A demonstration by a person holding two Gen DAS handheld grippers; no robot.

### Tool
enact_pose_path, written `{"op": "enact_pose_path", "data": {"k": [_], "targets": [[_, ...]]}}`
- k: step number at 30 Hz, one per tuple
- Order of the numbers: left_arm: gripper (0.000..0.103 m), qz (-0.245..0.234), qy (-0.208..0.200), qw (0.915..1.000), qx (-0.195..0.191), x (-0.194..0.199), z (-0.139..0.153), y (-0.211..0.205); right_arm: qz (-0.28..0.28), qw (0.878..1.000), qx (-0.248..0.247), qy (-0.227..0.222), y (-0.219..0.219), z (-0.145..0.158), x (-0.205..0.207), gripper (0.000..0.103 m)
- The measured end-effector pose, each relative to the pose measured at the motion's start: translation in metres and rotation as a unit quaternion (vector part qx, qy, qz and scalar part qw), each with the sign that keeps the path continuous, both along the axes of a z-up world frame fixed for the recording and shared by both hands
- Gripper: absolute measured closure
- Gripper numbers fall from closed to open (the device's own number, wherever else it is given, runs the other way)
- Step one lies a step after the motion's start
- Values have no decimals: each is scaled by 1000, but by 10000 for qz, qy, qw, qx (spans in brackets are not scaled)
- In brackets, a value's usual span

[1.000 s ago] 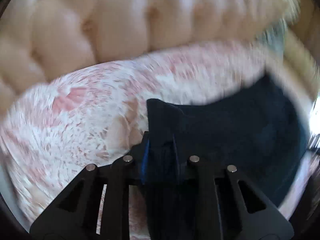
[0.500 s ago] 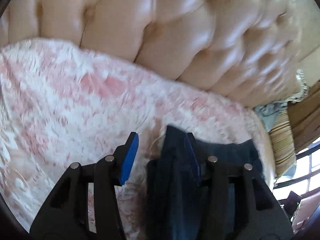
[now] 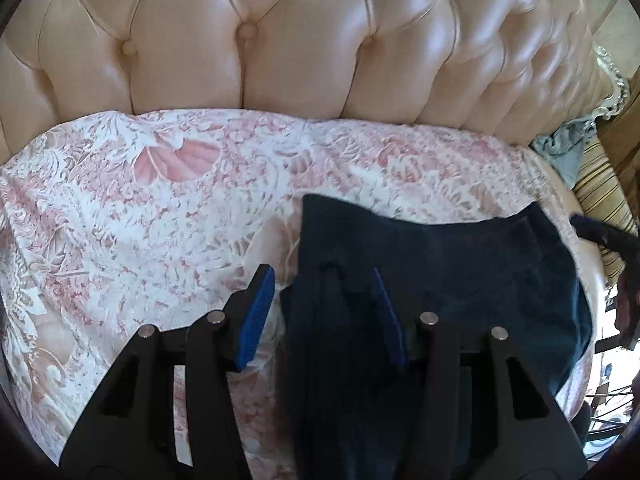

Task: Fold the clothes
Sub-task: 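Grasp the folded sweatshirt edge with both grippers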

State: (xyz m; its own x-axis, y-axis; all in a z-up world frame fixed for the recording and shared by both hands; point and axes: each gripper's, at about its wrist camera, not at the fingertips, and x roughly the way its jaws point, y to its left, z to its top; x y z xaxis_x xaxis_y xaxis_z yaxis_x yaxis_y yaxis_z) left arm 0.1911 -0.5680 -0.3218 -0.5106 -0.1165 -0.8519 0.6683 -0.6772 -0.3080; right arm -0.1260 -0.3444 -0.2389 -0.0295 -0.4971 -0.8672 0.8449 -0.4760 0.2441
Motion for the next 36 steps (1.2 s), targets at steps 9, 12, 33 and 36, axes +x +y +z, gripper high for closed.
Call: {"op": "enact_pose_path", "data": {"k": [9,12,33,36], "targets": [[46,-419,-141,9990,-83,-22,1,-7,451,9964,703,-142,-40,-41,-2,85],[81,-289,26,9995,119,-19,0,-15,288,9981,512,-168,-32,-31,-4,87],[52,978,840,9866,997,33,1,-48,-803,9931,32,-854,5,-33,-39,64],[48,1076,1071,9840,934,57,17,-36,-928,9927,-167,-756,29,-13,-35,57]]}}
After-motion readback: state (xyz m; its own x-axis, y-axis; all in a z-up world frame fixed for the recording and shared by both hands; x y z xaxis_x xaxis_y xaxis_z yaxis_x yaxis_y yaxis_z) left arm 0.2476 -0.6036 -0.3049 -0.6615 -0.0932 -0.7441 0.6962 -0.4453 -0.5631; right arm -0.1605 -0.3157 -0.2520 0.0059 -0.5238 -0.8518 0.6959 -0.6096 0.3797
